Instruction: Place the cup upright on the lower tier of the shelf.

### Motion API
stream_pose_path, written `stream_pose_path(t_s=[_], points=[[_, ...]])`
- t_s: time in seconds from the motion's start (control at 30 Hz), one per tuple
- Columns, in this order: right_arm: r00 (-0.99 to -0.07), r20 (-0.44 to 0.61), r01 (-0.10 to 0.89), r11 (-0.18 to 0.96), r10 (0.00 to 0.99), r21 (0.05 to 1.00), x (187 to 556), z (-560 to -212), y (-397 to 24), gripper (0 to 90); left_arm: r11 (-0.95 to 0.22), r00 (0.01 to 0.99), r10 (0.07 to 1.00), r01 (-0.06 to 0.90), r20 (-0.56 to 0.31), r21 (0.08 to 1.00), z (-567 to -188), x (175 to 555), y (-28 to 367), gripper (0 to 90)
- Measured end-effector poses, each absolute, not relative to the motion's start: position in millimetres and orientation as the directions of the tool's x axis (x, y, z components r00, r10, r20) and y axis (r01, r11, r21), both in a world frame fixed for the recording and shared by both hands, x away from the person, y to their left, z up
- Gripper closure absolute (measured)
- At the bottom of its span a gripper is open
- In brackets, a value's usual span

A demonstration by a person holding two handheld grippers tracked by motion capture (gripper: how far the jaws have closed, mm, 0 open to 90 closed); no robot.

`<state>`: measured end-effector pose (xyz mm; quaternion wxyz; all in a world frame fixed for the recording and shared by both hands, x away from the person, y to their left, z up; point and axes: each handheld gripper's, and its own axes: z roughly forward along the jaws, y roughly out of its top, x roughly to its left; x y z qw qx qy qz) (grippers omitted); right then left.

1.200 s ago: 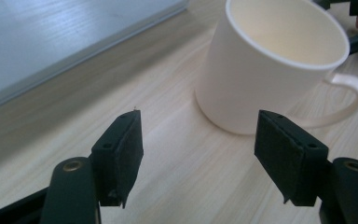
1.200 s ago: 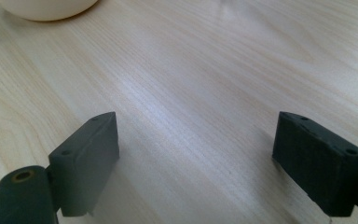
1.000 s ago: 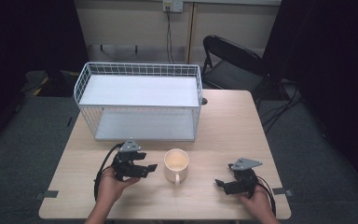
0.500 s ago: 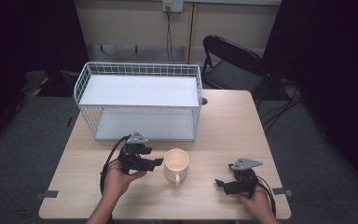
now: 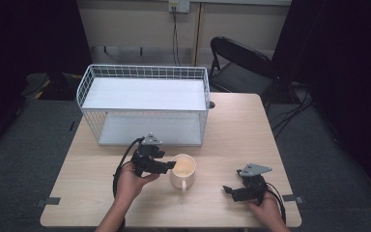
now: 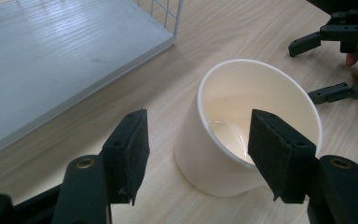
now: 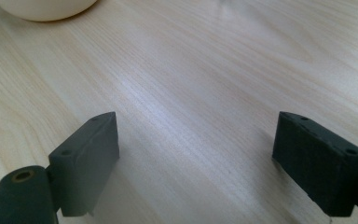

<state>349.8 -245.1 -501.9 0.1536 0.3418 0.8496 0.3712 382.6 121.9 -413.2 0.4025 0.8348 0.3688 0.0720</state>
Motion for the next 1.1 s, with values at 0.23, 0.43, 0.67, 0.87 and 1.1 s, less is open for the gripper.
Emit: stream_pose_path(t_s=[0.23, 0.43, 0.67, 0.87, 1.1], points=[[-0.719, -0.008, 0.466, 0.491, 0.695, 0.736, 349.8, -502.0, -245.1, 13.8, -0.401, 0.711, 0.678, 0.571, -0.187, 0.716, -418.4, 383.8, 119.4, 40.8], [-0.719, -0.008, 0.467, 0.492, 0.695, 0.735, 349.8, -501.9, -245.2, 13.8, -0.415, 0.718, 0.671, 0.571, -0.185, 0.708, -421.2, 385.2, 114.4, 43.6], [-0.717, -0.008, 0.468, 0.491, 0.697, 0.735, 349.5, -501.8, -245.1, 13.8, -0.429, 0.723, 0.666, 0.574, -0.185, 0.697, -423.5, 386.3, 107.8, 48.7], [-0.717, -0.007, 0.468, 0.490, 0.697, 0.736, 349.6, -502.0, -245.0, 13.8, -0.444, 0.726, 0.664, 0.575, -0.179, 0.688, -424.9, 386.5, 102.1, 54.3], [-0.718, -0.007, 0.468, 0.490, 0.696, 0.736, 349.6, -502.0, -245.0, 13.8, -0.441, 0.720, 0.667, 0.588, -0.191, 0.678, -427.7, 388.0, 98.0, 60.0]])
